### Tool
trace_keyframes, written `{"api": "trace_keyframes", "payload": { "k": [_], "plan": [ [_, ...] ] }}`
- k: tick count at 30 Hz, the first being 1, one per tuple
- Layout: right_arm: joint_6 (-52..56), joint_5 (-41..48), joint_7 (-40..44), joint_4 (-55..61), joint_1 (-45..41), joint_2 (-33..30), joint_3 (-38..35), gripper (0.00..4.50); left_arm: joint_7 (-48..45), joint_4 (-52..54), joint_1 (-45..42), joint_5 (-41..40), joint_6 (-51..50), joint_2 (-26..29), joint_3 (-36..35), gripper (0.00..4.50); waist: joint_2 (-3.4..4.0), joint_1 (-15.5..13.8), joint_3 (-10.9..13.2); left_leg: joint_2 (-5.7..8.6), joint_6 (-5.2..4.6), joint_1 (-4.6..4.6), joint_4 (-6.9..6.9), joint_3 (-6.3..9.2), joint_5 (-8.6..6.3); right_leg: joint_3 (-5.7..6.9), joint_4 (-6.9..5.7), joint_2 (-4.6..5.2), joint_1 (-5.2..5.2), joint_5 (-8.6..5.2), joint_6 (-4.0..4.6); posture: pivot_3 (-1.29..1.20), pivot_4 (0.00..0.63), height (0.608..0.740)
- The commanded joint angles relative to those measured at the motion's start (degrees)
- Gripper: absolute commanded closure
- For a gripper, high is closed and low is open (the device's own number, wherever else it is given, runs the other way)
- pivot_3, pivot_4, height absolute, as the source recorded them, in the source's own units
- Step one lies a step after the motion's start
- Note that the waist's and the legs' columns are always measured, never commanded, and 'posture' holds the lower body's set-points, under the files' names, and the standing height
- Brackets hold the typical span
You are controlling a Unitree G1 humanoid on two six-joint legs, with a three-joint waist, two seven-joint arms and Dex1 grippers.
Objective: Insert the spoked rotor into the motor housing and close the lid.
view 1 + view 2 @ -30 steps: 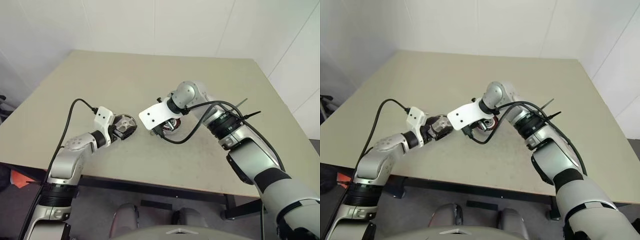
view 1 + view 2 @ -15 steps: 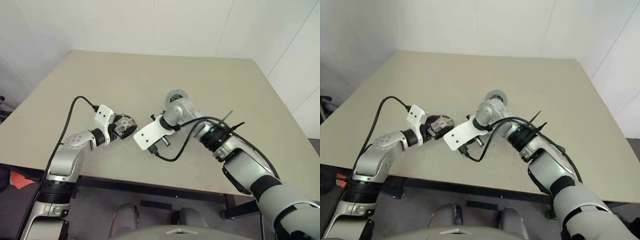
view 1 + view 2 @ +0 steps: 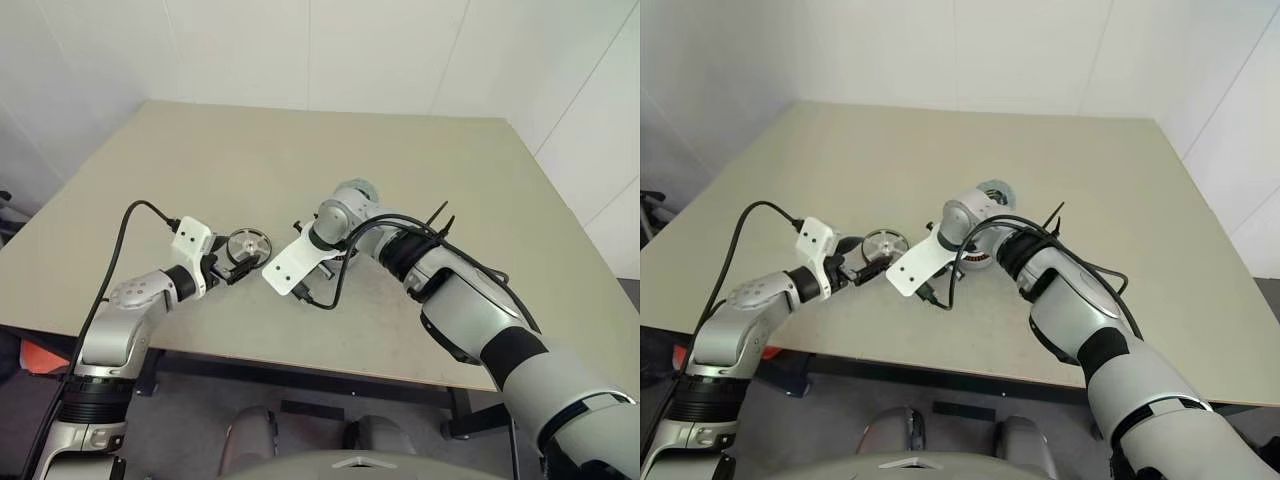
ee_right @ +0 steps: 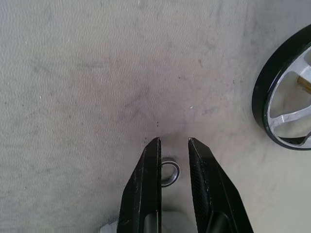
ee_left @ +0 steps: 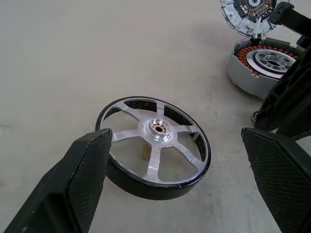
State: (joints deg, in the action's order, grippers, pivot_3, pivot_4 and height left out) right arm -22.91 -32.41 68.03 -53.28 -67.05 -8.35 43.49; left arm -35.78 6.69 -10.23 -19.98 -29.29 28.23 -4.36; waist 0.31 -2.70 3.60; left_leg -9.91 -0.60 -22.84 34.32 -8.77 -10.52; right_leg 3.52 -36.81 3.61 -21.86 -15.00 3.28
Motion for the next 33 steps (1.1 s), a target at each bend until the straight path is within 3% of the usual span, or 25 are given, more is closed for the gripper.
{"api": "trace_keyframes", "payload": {
  "k": [1,28,32,33],
  "plan": [
    [-2.7,-1.0,-0.1,-1.6,-2.7,-0.5,0.0,3.59,0.3,2.7,0.1,-0.3,0.4,0.6,-1.1,0.00,0.00,0.0,0.0,0.00,0.00,0.00,0.00,0.00,0.00,0.00,0.00,0.00,0.00,0.00,0.00,0.00,0.000,0.740],
    [-7.1,-5.6,-1.4,-8.1,-5.3,0.9,0.6,3.59,0.7,2.6,-0.5,-0.1,0.2,0.2,-0.6,0.00,0.01,0.1,0.0,-0.23,-0.01,-0.01,0.22,0.00,0.00,0.01,-0.06,-0.19,0.00,0.07,0.12,0.00,0.000,0.740],
    [-8.5,-6.7,-1.1,-8.7,-5.1,0.8,1.3,4.45,0.8,2.6,-0.5,-0.1,0.2,0.2,-0.7,0.00,0.02,0.1,0.0,-0.34,0.02,0.02,0.25,0.00,0.01,0.01,-0.06,-0.28,0.04,0.10,0.17,0.00,0.000,0.740],
    [-8.9,-6.8,-0.9,-8.6,-5.0,0.7,1.4,4.45,0.9,2.6,-0.5,-0.1,0.2,0.1,-0.7,0.00,0.03,0.1,0.0,-0.36,0.03,0.07,0.26,0.00,0.02,0.01,-0.06,-0.29,0.09,0.12,0.20,0.00,0.000,0.740]
  ]
}}
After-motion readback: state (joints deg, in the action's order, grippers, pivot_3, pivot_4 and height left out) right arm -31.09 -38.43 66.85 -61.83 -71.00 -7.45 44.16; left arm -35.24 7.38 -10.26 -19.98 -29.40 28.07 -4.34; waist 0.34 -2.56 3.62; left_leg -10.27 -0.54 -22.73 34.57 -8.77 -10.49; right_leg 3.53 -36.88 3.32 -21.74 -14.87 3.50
